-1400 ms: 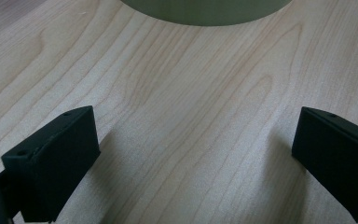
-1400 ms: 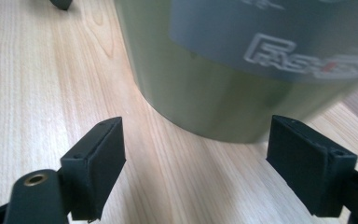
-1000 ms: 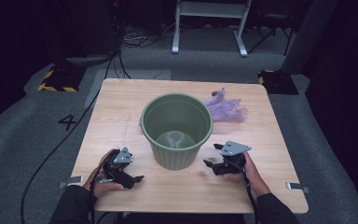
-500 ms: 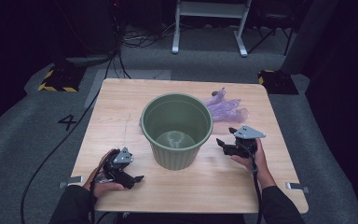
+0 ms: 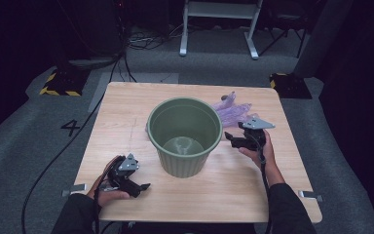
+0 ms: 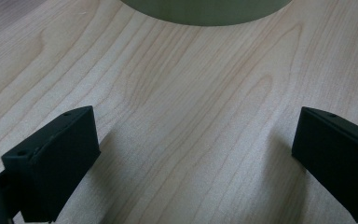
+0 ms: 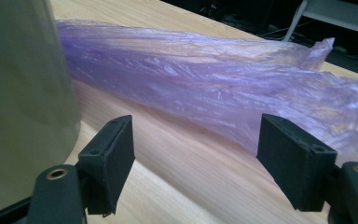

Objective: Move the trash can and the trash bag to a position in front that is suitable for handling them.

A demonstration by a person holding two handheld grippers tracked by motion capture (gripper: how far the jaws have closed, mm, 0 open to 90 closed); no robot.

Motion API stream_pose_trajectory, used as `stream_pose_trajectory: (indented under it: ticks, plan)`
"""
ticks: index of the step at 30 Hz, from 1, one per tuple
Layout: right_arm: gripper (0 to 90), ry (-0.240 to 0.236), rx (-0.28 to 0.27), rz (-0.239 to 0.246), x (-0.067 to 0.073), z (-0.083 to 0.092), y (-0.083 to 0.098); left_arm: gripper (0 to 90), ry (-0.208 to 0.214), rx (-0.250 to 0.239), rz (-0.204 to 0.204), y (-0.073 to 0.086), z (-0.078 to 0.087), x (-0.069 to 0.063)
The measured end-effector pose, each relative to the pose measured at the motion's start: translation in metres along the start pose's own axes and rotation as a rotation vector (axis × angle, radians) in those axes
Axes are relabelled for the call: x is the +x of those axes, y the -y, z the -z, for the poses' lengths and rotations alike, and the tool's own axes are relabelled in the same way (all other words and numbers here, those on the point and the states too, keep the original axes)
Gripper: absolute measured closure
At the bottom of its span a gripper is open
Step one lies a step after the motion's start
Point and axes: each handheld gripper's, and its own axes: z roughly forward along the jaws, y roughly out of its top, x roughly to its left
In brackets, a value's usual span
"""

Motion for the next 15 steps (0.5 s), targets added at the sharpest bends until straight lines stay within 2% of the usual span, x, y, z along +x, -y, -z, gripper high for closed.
stream_pose_trajectory:
  ticks: [2, 6, 9, 10, 15]
  plan:
    - [27.2, 0.006, 0.011, 0.011, 0.000, -0.006, -0.001, 0.2, -0.001, 0.000, 0.001, 0.000, 0.000, 0.000]
    - [27.2, 0.018, 0.018, 0.001, -0.001, -0.015, -0.005, 0.2, -0.003, 0.002, 0.001, 0.000, 0.000, 0.000]
    - [26.7, 0.005, 0.027, -0.008, -0.001, -0.020, -0.007, 0.2, -0.003, 0.002, 0.002, 0.000, 0.000, 0.000]
    - [27.1, 0.026, 0.028, 0.012, -0.001, -0.023, -0.007, 0.2, -0.003, 0.002, 0.002, 0.000, 0.000, 0.000]
    - [27.0, 0.029, 0.030, 0.017, 0.001, -0.031, -0.007, 0.2, -0.004, 0.002, 0.003, 0.000, 0.000, 0.000]
